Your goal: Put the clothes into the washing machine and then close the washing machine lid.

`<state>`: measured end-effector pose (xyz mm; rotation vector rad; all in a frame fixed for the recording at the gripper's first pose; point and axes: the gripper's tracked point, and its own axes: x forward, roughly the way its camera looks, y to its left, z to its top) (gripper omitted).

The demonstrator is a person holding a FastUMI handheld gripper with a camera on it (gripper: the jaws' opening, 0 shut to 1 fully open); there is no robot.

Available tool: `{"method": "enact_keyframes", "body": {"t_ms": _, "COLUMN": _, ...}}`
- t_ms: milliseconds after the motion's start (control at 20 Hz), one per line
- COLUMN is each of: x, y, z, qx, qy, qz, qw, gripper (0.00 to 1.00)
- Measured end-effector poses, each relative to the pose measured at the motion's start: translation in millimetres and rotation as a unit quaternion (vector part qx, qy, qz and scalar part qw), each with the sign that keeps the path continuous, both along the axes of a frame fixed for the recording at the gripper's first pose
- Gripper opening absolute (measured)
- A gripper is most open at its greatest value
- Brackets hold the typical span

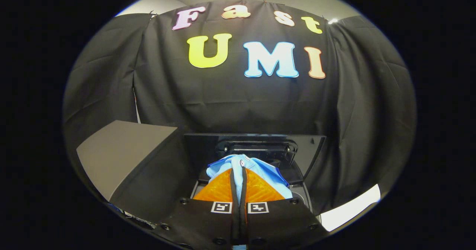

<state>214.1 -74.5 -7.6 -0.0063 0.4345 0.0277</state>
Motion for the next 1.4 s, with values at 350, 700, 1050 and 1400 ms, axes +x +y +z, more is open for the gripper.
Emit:
{"method": "enact_keyframes", "body": {"t_ms": 350, "x": 5.0, "y": -1.4, "z": -62.6, "qx": 0.001, "qy": 0.039, "qz": -0.008, "qw": 0.999, "gripper": 0.01}}
{"method": "enact_keyframes", "body": {"t_ms": 700, "x": 10.0, "y": -8.5, "z": -114.9, "qx": -0.001, "qy": 0.08, "qz": -0.019, "qw": 0.997, "gripper": 0.02}}
{"method": "enact_keyframes", "body": {"t_ms": 1050, "x": 10.8, "y": -19.3, "z": -149.8, "qx": -0.001, "qy": 0.108, "qz": -0.034, "qw": 0.994, "gripper": 0.02}}
{"method": "enact_keyframes", "body": {"t_ms": 1400, "x": 5.6, "y": -9.6, "z": -186.2, "qx": 0.024, "qy": 0.146, "qz": -0.037, "qw": 0.988, "gripper": 0.02}}
